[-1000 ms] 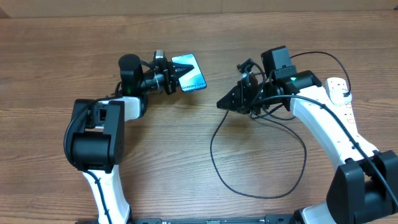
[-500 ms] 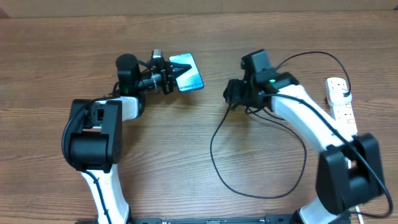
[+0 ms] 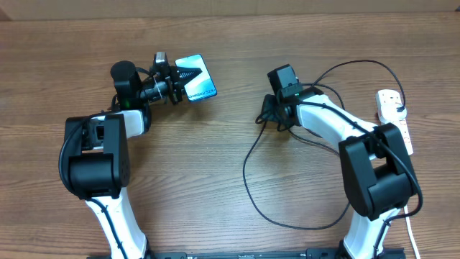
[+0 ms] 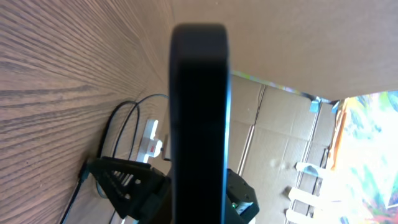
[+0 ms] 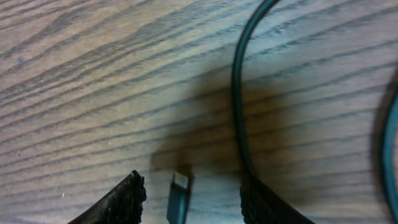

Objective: Plug charger to phone and switch on socket

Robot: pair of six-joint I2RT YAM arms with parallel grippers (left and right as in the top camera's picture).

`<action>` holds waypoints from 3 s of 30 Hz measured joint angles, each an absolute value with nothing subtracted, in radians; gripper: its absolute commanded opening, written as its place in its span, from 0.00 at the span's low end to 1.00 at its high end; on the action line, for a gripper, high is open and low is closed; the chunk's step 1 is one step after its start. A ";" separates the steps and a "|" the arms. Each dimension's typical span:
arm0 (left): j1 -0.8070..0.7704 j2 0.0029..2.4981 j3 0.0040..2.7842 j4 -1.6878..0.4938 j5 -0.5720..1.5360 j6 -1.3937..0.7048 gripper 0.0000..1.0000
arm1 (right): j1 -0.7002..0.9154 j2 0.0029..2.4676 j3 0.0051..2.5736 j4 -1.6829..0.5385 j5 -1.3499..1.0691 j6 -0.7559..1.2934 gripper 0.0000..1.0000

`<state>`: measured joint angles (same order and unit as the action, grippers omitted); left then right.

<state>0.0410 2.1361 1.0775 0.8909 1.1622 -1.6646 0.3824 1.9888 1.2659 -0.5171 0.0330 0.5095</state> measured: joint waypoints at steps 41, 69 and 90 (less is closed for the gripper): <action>0.041 2.136 1.087 0.891 1.175 -1.664 0.04 | 0.422 2.027 1.309 -0.601 0.087 0.548 0.33; 0.041 2.136 1.087 0.891 1.175 -1.665 0.04 | 0.426 2.034 1.357 -0.735 -0.055 0.523 0.33; 0.041 2.136 1.087 0.891 1.175 -1.665 0.04 | 0.426 2.044 1.356 -0.707 -0.062 0.523 0.08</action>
<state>0.0410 2.1361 1.0874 0.8909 1.1751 -1.6646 0.4263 2.0438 1.3563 -0.7071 -0.0624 0.5232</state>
